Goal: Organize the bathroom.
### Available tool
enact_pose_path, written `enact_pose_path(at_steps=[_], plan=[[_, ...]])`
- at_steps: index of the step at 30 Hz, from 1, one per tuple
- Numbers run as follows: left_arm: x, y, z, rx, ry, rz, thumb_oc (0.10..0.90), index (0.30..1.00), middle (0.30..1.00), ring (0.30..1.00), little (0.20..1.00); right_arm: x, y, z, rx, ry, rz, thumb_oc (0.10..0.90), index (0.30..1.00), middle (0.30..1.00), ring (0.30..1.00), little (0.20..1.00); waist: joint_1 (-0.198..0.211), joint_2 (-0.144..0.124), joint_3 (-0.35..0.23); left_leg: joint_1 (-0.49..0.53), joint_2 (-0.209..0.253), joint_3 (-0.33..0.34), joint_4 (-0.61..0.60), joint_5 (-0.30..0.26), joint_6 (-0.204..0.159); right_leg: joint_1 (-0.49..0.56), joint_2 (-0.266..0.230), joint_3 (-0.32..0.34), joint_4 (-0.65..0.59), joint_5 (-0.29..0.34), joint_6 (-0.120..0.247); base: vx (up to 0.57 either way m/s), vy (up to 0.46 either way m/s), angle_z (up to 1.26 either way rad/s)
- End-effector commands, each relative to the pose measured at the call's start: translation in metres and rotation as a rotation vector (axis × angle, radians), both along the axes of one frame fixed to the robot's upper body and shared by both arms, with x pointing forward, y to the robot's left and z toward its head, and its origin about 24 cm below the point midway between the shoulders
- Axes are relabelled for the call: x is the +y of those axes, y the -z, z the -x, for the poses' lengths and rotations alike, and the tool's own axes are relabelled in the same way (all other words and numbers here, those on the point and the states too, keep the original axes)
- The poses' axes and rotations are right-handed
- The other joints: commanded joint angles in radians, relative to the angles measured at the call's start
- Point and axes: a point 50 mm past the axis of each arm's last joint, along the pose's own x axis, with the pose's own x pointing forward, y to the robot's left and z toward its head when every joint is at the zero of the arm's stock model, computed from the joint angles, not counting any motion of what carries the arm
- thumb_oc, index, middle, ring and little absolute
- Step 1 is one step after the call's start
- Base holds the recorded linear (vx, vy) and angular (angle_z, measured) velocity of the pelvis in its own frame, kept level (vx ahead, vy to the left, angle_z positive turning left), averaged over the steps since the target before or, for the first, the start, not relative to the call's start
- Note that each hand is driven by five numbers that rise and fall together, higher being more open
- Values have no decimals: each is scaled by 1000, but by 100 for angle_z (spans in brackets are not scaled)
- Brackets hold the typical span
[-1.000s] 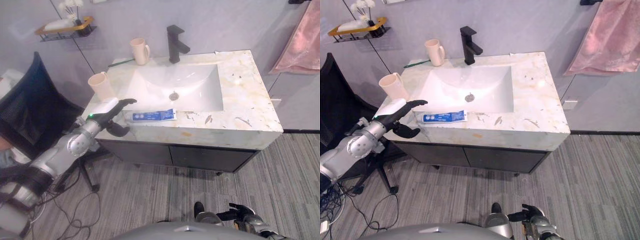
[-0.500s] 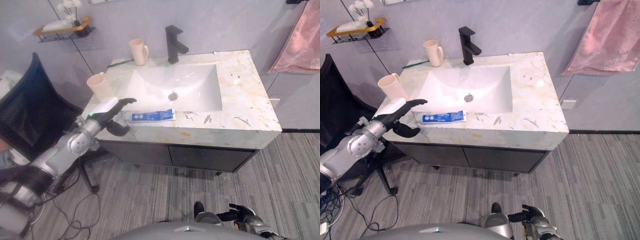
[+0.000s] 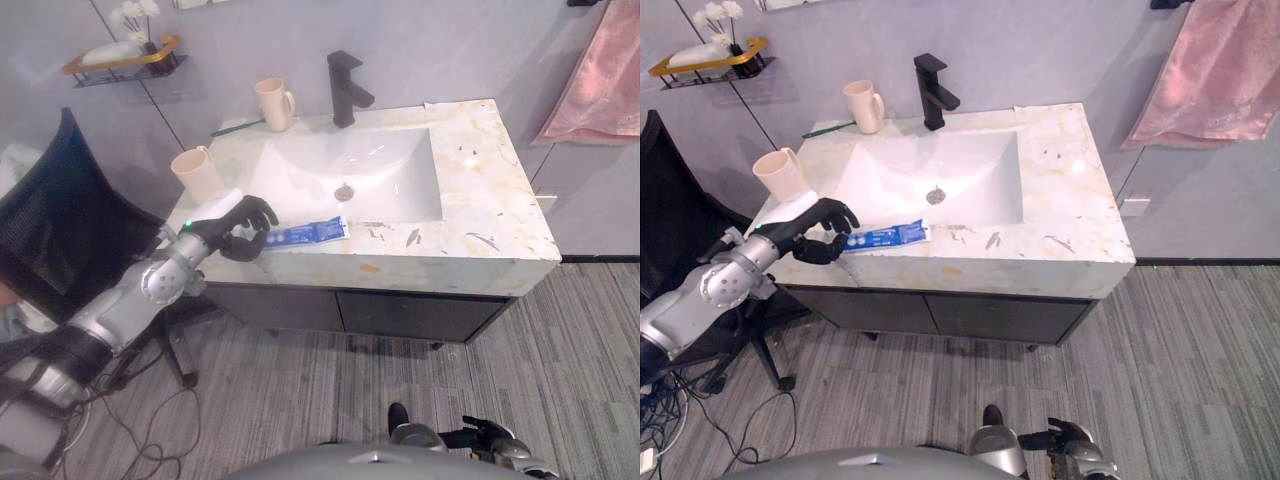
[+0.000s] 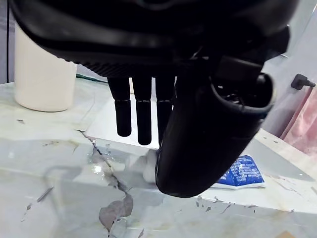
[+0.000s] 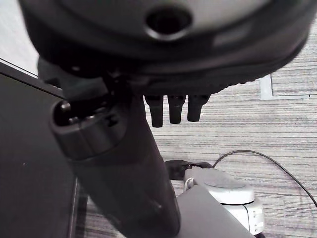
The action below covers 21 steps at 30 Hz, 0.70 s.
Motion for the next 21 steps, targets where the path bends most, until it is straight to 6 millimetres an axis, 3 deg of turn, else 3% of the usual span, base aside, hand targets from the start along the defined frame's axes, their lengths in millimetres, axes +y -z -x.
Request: enact_pose_path(at_steps=[1, 3, 6, 9, 10, 11, 12, 13, 21], plan=[[-14, -68, -22, -214, 39, 59, 414, 321, 321, 321, 321, -5, -5, -14, -66, 58, 24, 800, 900, 900, 900, 900, -20, -17, -29, -27, -34, 56, 108, -71, 35, 16, 6, 63, 132, -206, 34, 14, 21, -4], [-14, -66, -23, -197, 30, 50, 441, 361, 361, 361, 361, -7, -5, -13, -67, 62, 31, 800, 900, 900, 900, 900, -24, -15, -29, -25, -36, 55, 107, -71, 36, 16, 6, 66, 136, -208, 35, 13, 24, -4], [-14, -65, -24, -195, 20, 43, 433, 349, 349, 349, 349, -7, -6, -13, -66, 64, 33, 800, 900, 900, 900, 900, -26, -16, -29, -25, -38, 55, 106, -71, 37, 15, 6, 68, 138, -208, 37, 0, 0, 0], [-14, -64, -26, -196, 5, 53, 491, 436, 436, 436, 436, -8, -6, -13, -64, 64, 33, 800, 900, 900, 900, 900, -28, -16, -30, -25, -38, 55, 104, -70, 37, 14, 5, 67, 138, -207, 37, 0, 1, -1], [-14, -64, -26, -195, 4, 54, 543, 514, 514, 514, 514, -8, -6, -13, -63, 63, 33, 800, 900, 900, 900, 900, -28, -16, -30, -25, -39, 55, 104, -70, 37, 14, 5, 67, 138, -207, 37, 0, 11, -3], [-14, -64, -26, -205, -7, 65, 646, 669, 669, 669, 669, -8, -6, -13, -63, 59, 31, 800, 900, 900, 900, 900, -27, -16, -29, -25, -41, 53, 102, -70, 38, 14, 5, 68, 138, -207, 37, 0, 0, 0], [-14, -64, -26, -207, -11, 68, 646, 669, 669, 669, 669, -8, -6, -13, -63, 59, 31, 800, 900, 900, 900, 900, -27, -16, -29, -25, -41, 53, 101, -70, 38, 14, 5, 68, 138, -206, 37, 0, 0, 0], [-11, -65, -27, -209, -22, 72, 800, 900, 900, 900, 900, -8, -6, -13, -61, 55, 29, 800, 900, 900, 900, 900, -25, -17, -29, -25, -42, 53, 101, -70, 38, 14, 5, 66, 137, -205, 38, 0, 0, 0], [-3, -58, -26, -158, -43, 74, 800, 900, 900, 900, 900, -5, -5, -14, -59, 46, 23, 800, 900, 900, 900, 900, -18, -14, -27, -27, -43, 52, 95, -66, 38, 11, 2, 59, 139, -205, 39, 0, 0, 0]])
